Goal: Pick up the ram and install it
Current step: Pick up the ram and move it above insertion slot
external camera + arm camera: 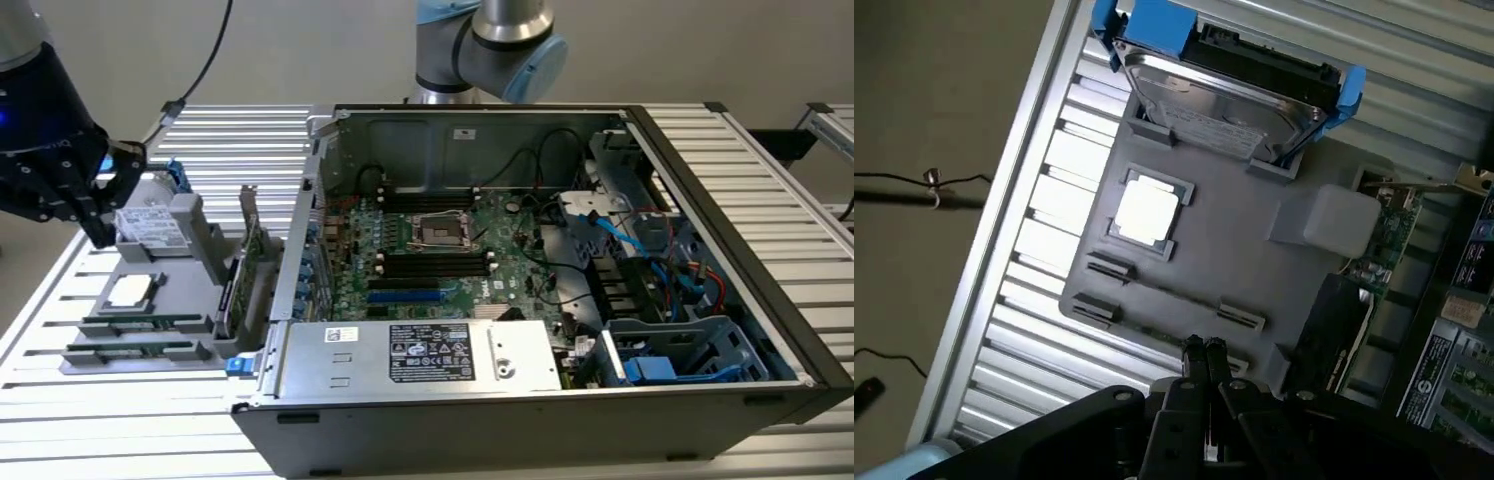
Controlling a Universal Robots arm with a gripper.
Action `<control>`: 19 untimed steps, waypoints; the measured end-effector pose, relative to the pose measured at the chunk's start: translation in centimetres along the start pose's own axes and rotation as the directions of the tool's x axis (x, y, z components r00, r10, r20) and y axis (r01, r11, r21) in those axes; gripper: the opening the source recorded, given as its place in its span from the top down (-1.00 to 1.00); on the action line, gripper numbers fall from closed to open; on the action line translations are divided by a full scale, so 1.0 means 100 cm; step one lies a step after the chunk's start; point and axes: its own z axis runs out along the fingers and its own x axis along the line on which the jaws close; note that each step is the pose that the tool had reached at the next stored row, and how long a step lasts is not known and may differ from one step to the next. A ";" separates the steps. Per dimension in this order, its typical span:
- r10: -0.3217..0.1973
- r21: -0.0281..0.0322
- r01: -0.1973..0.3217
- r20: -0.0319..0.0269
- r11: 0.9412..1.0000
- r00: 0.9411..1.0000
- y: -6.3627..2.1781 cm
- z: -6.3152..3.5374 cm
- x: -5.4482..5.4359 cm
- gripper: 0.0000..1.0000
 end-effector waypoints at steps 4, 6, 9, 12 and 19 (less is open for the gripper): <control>-0.073 0.004 0.073 -0.003 0.997 0.997 0.0000 0.0006 0.000 0.80; -0.109 0.006 0.109 -0.005 0.994 0.994 0.0000 0.0009 0.000 0.80; -0.164 0.009 0.164 -0.008 0.986 0.986 -0.0001 0.0014 0.000 0.80; -0.216 0.011 0.216 -0.011 0.976 0.976 -0.0001 0.0019 0.000 0.80; -0.337 0.017 0.337 -0.018 0.941 0.941 -0.0001 0.0030 0.000 0.80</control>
